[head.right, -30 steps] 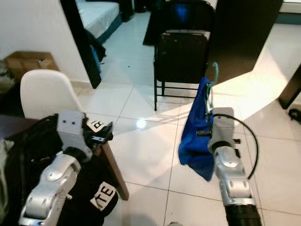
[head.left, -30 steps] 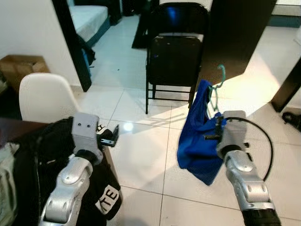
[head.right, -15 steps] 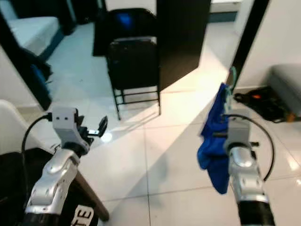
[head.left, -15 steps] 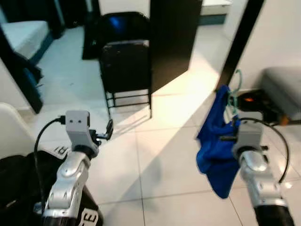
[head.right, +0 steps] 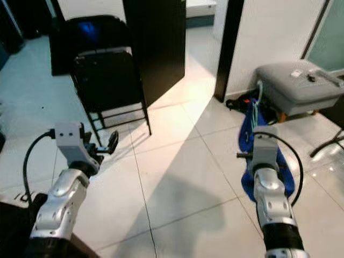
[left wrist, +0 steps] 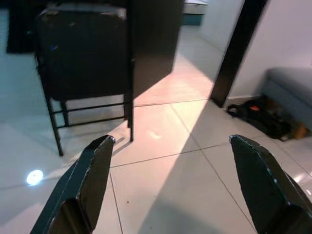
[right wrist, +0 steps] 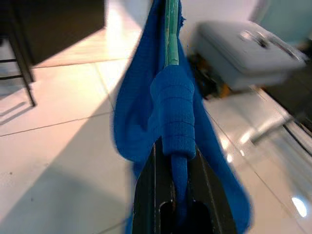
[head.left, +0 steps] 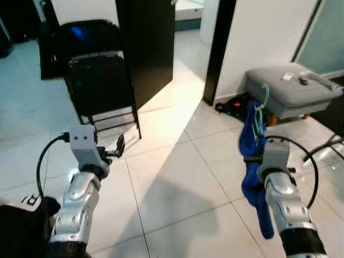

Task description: Hang hanger

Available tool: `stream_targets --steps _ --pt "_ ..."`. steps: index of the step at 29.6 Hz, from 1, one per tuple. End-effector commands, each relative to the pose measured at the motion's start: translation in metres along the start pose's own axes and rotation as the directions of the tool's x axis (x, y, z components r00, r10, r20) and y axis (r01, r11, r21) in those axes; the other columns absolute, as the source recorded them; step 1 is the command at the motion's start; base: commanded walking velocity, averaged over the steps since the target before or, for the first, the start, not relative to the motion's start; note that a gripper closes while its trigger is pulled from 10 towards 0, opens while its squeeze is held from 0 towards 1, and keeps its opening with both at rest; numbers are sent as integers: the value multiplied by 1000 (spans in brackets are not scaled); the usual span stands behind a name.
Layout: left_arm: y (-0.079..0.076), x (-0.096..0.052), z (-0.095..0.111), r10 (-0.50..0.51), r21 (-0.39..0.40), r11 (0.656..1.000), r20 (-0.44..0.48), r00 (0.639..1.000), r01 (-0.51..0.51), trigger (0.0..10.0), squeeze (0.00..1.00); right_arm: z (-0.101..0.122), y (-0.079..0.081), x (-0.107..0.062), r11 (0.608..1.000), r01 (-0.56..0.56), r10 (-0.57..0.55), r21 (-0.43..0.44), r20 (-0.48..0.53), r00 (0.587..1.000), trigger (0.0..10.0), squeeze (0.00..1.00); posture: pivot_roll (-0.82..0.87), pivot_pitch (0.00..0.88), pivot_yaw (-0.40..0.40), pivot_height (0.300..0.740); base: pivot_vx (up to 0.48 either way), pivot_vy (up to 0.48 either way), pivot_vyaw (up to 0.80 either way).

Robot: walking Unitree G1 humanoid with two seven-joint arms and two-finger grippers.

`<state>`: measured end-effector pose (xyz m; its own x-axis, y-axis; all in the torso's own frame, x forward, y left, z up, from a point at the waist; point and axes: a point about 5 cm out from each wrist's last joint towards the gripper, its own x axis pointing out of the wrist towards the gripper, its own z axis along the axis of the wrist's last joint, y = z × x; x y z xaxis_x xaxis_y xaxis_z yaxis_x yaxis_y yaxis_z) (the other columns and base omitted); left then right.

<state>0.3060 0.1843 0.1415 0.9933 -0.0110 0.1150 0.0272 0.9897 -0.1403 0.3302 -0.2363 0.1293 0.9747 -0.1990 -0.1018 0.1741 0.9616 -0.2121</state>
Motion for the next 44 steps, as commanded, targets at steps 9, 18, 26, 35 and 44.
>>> stream_targets --steps 9,18,26,35,44 --pt "-22 8 2 -104 65 992 11 994 104 10000 0 4 -5 0 1000 25 -25 2 41 999 10000 0 -91 68 5 740 0 -468 -49" --pt "-18 6 0 -117 69 991 -8 993 118 10000 0 3 -2 -1 999 43 -44 19 45 998 10000 0 -88 83 28 740 0 -469 -800" --pt "-16 6 1 -124 78 989 -10 992 125 10000 0 4 -2 -3 998 55 -57 31 51 997 10000 0 -87 91 34 740 0 -469 -800" --pt "-15 6 2 -126 69 990 -9 992 126 10000 0 7 -1 -6 998 53 -56 39 73 996 10000 0 -90 98 35 740 0 -429 -89" --pt "-17 4 2 -138 53 989 0 990 138 10000 0 7 -2 -7 998 46 -49 37 75 996 10000 0 -92 93 27 740 138 0 0"
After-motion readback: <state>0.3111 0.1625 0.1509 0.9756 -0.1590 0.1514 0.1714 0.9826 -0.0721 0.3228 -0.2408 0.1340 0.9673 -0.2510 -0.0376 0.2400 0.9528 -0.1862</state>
